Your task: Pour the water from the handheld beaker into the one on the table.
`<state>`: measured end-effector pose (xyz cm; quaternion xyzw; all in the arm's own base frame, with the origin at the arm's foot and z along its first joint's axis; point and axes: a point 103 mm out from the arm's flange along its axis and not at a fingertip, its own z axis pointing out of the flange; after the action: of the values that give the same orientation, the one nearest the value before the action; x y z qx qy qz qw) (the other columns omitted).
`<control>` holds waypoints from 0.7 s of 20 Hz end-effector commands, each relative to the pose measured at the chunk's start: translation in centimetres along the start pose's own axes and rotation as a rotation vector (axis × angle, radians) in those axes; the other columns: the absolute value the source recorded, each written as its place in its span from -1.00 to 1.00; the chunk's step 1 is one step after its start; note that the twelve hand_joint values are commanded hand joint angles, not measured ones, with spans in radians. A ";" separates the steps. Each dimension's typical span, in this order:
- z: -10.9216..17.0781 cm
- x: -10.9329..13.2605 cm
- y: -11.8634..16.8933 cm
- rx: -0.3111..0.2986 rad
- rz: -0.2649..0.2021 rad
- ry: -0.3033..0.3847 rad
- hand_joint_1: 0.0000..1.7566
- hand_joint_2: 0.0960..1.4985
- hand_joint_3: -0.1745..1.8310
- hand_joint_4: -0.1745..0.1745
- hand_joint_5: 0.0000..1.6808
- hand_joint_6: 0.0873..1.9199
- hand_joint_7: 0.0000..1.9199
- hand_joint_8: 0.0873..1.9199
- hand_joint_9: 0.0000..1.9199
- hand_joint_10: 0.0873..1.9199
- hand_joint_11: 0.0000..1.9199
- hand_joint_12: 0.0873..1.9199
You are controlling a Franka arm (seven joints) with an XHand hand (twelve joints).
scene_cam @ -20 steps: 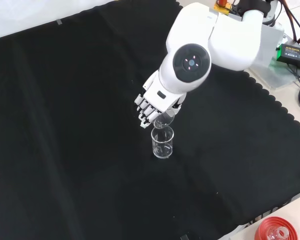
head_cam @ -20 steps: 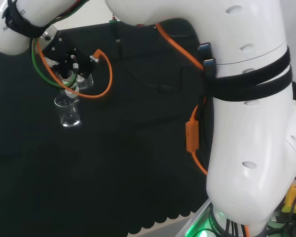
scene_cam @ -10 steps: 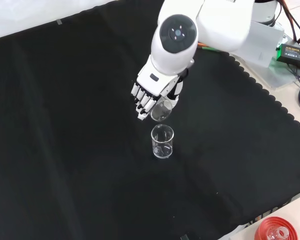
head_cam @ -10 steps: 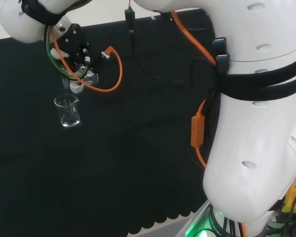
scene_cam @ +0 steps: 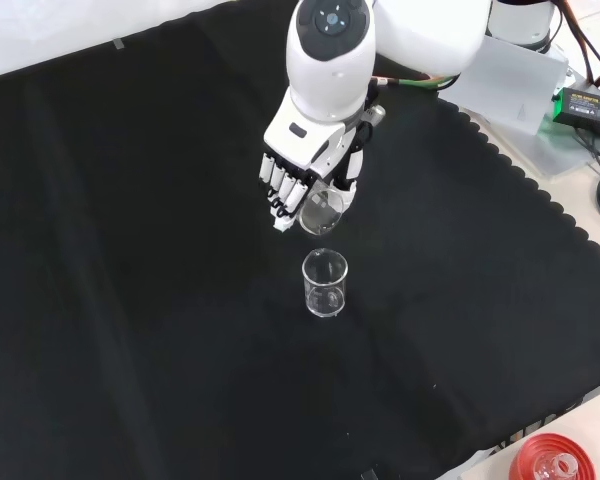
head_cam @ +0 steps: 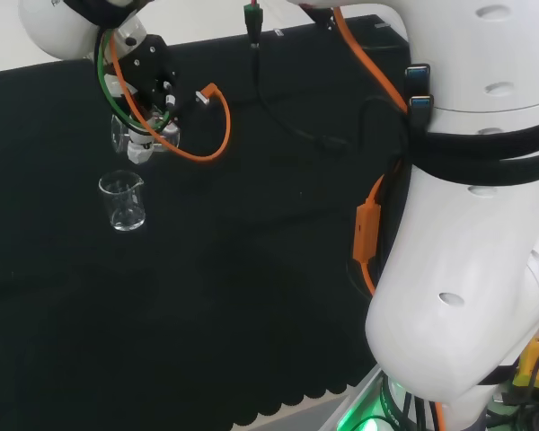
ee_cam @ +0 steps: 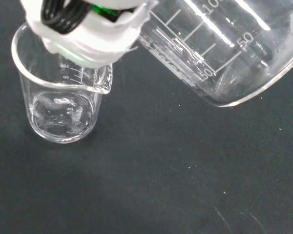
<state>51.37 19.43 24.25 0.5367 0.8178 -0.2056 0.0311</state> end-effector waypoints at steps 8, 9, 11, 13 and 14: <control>0.1 -0.7 -0.1 -0.155 -0.050 0.188 0.50 0.32 -1.00 -1.00 0.78 -1.00 0.63 -1.00 0.69 -0.93 0.16 -0.12; 0.2 -0.9 -0.1 -0.167 -0.051 0.204 0.50 0.32 -1.00 -1.00 0.78 -1.00 0.63 -1.00 0.69 -0.93 0.16 -0.12; 0.4 -1.2 -0.1 -0.187 -0.050 0.226 0.50 0.32 -1.00 -1.00 0.78 -1.00 0.63 -1.00 0.69 -0.93 0.16 -0.12; 0.6 -1.5 0.1 -0.192 -0.050 0.241 0.50 0.32 -1.00 -1.00 0.78 -1.00 0.63 -1.00 0.69 -0.94 0.16 -0.12; 0.6 -1.7 0.2 -0.196 -0.050 0.250 0.50 0.32 -1.00 -1.00 0.78 -1.00 0.63 -1.00 0.69 -0.94 0.16 -0.12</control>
<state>51.66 18.77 24.00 0.5292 0.8439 -0.0871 -0.0128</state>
